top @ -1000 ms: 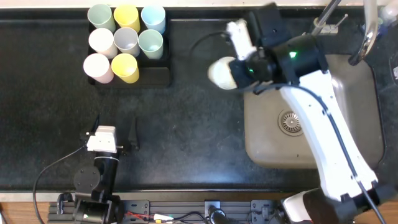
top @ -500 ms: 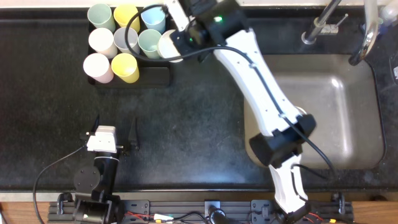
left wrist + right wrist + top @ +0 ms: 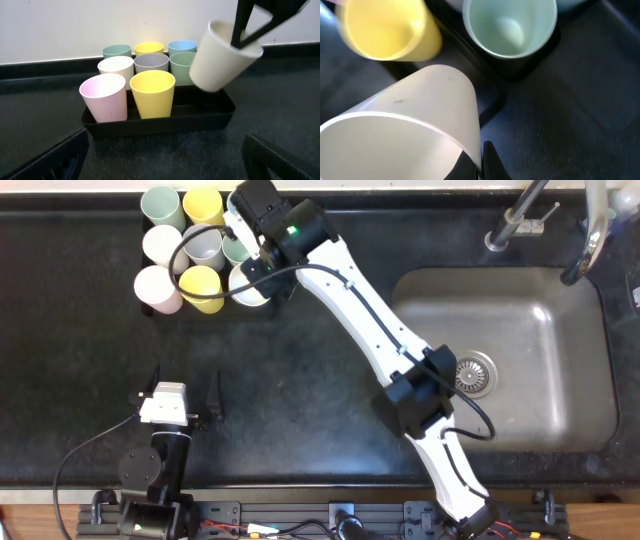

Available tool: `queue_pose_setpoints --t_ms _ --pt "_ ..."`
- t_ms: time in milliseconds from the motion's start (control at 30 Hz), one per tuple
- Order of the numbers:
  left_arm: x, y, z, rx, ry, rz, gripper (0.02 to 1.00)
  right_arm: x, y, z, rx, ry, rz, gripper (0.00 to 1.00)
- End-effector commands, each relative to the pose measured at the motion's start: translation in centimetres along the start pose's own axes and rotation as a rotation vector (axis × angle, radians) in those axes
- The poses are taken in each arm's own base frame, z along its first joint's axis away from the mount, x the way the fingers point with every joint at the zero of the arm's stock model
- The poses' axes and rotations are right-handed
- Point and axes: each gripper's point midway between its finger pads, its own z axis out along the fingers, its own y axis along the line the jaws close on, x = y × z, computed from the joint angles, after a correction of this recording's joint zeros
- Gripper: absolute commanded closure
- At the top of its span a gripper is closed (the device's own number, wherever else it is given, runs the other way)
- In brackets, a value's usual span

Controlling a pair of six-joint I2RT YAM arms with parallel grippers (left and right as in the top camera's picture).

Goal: Store Cups

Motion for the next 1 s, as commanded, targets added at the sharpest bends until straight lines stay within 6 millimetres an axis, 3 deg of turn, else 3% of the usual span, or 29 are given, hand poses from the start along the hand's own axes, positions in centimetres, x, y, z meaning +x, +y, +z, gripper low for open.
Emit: queue_pose_setpoints --t_ms 33,333,567,1000 --pt "0.0 -0.2 0.0 0.011 -0.002 0.016 0.02 -0.1 -1.4 1.3 0.04 0.007 0.001 0.961" --pt "0.0 -0.2 0.0 0.011 -0.002 0.016 0.02 0.0 -2.5 2.9 0.081 0.021 0.005 0.961" --pt "0.0 -0.2 0.0 0.011 -0.002 0.016 0.02 -0.1 -1.2 3.2 0.027 0.017 -0.002 0.961" --pt "0.0 -0.2 0.0 0.011 -0.002 0.016 0.02 0.1 -0.8 4.1 0.029 0.033 -0.034 0.958"
